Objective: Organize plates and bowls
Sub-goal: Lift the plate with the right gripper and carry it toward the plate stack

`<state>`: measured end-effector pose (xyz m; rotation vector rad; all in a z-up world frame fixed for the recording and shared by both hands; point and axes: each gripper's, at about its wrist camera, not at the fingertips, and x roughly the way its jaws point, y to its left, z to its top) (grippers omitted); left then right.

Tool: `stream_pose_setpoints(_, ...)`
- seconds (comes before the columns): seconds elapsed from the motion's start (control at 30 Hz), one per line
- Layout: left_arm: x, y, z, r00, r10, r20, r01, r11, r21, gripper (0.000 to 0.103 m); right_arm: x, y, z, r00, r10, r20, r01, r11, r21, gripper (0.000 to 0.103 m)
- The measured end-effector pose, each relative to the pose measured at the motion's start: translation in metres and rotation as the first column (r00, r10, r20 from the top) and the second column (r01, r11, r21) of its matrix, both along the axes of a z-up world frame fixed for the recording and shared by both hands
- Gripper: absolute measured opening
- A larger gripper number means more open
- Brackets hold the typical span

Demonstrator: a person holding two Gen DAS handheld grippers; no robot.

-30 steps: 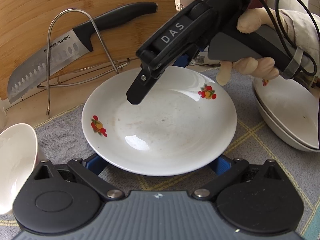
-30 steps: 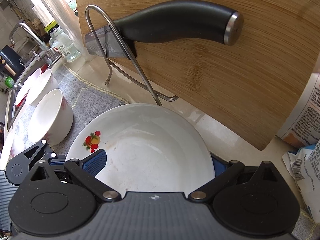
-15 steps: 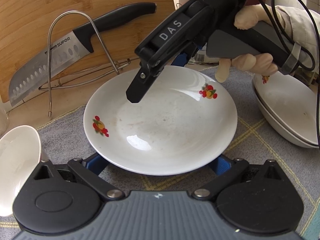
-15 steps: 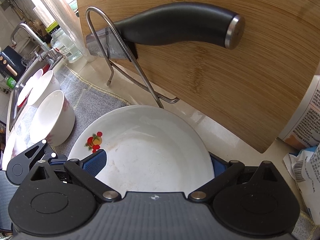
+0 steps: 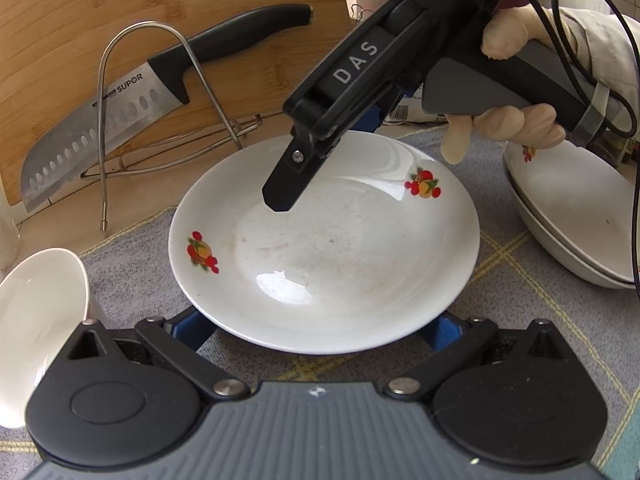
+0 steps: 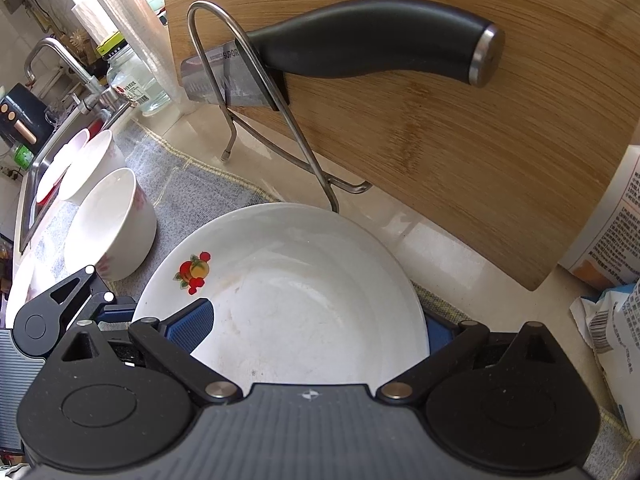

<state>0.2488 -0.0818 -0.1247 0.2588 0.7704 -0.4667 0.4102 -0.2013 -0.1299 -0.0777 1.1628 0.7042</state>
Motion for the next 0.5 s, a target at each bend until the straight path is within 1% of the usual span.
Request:
stream_pose_setpoints(0.27, -0.008, 0.001, 0.004, 1.0, -0.003, 0.003, 0.003, 1.0, 0.015, 0.103, -0.008, 0.0, 0.003, 1.0, 0.004, -0.013, -0.004, 1.0, 0.007, 0.103)
stream_pose_setpoints(0.5, -0.015, 0.0, 0.011, 1.0, -0.002, 0.008, 0.002, 1.0, 0.011, 0.103, -0.017, 0.001, 0.01, 1.0, 0.005, -0.009, -0.005, 1.0, 0.012, 0.103)
